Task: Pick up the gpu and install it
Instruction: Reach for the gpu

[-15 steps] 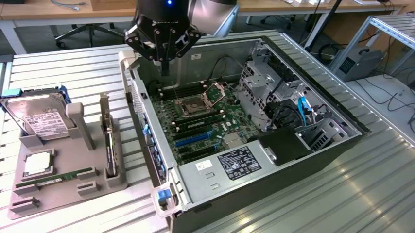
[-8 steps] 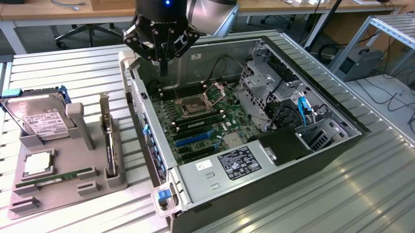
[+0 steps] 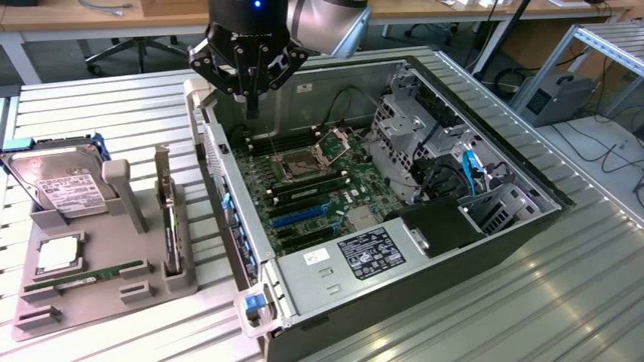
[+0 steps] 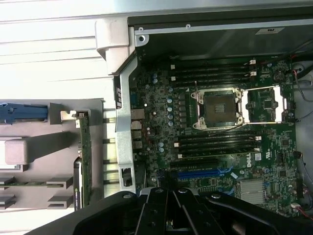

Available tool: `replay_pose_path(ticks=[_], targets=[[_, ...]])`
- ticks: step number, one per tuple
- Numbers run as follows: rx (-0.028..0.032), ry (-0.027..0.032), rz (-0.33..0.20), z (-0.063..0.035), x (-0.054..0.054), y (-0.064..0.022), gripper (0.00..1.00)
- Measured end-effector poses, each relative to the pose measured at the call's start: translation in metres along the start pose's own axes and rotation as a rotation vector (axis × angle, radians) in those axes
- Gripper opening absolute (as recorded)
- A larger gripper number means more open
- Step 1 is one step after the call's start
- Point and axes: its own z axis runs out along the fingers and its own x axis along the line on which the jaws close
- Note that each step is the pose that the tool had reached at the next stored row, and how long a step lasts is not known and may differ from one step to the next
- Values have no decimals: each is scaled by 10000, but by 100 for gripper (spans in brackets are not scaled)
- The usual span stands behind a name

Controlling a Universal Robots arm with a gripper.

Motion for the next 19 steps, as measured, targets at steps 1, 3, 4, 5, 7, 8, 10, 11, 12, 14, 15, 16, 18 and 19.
replay_pose_path(ticks=[1,3,4,5,7,8,10,11,12,14,15,16,18,19], targets=[[0,0,0,0,3,0,11],[1,0,0,-1,11,-1,11],[0,0,0,0,14,-1,11],[0,0,0,-1,17,-1,11],[1,0,0,-1,24,-2,11],[1,0,0,-1,28,-2,11],[0,0,0,-1,36,-3,11],[0,0,0,-1,40,-3,11],[0,0,0,-1,44,-3,11],[1,0,0,-2,52,-4,11],[0,0,0,-2,56,-4,11],[1,0,0,-2,59,-5,11],[1,0,0,-2,70,-5,11],[0,0,0,-2,75,-6,11]])
